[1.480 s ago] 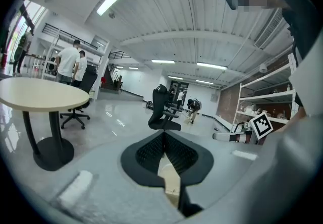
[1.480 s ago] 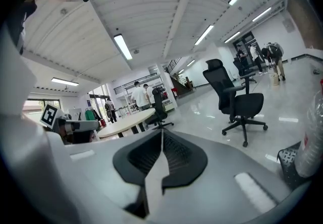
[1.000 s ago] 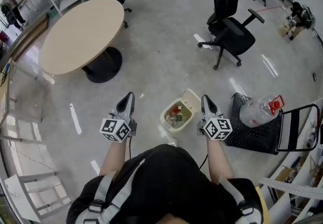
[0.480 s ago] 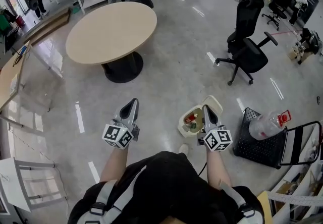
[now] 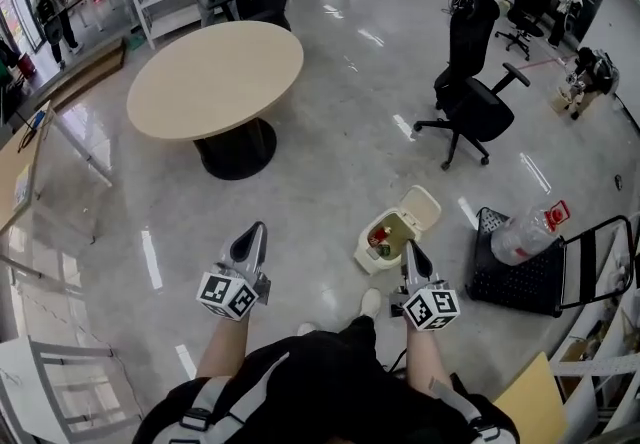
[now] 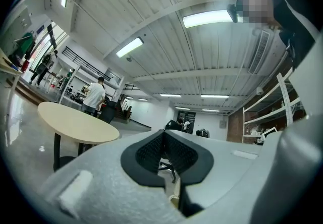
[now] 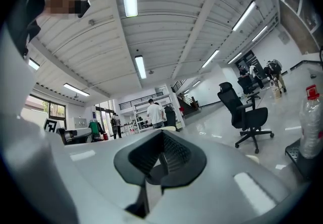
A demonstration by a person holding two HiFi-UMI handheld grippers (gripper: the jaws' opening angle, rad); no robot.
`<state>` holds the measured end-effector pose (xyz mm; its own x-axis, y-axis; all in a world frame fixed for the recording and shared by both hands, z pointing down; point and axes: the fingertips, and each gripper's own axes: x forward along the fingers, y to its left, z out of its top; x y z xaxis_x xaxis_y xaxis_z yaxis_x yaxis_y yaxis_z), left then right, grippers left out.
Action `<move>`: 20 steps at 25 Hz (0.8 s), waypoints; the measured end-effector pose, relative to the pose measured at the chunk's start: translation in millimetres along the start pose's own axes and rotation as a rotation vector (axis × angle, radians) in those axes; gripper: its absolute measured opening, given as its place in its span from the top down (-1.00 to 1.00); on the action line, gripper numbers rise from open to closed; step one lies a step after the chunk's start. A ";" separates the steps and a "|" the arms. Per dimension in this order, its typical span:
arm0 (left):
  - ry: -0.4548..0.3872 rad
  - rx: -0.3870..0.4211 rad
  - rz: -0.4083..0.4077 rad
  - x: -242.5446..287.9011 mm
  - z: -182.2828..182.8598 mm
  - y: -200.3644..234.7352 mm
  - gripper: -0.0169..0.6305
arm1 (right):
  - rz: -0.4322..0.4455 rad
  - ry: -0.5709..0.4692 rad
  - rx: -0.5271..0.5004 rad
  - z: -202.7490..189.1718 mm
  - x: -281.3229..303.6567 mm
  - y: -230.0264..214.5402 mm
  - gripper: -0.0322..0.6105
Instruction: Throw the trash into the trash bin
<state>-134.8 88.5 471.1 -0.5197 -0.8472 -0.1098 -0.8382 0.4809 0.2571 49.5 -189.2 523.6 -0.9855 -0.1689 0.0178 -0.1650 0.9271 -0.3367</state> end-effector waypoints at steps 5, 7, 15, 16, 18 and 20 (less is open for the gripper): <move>-0.018 0.055 -0.038 -9.6 11.9 -17.0 0.95 | -0.018 -0.055 -0.026 24.6 -31.1 7.2 0.89; -0.044 0.058 -0.024 -12.7 20.0 -17.1 0.95 | -0.021 -0.076 -0.038 36.1 -40.8 4.1 0.89; -0.048 0.015 -0.001 -10.9 12.4 -43.9 0.95 | -0.071 -0.066 -0.070 62.3 -65.0 -37.5 0.89; -0.042 0.015 -0.004 -9.2 10.3 -47.4 0.95 | -0.093 -0.069 -0.080 65.3 -67.5 -44.4 0.89; -0.043 0.013 0.002 -5.4 10.0 -53.9 0.95 | -0.124 -0.080 -0.077 72.2 -72.0 -58.4 0.89; -0.047 0.015 0.005 -3.5 8.8 -60.1 0.95 | -0.123 -0.084 -0.076 76.4 -76.0 -66.6 0.89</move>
<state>-84.0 64.5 447.5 -0.5308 -0.8334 -0.1539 -0.8379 0.4887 0.2432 138.5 -263.6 472.8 -0.9513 -0.3072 -0.0255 -0.2899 0.9197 -0.2647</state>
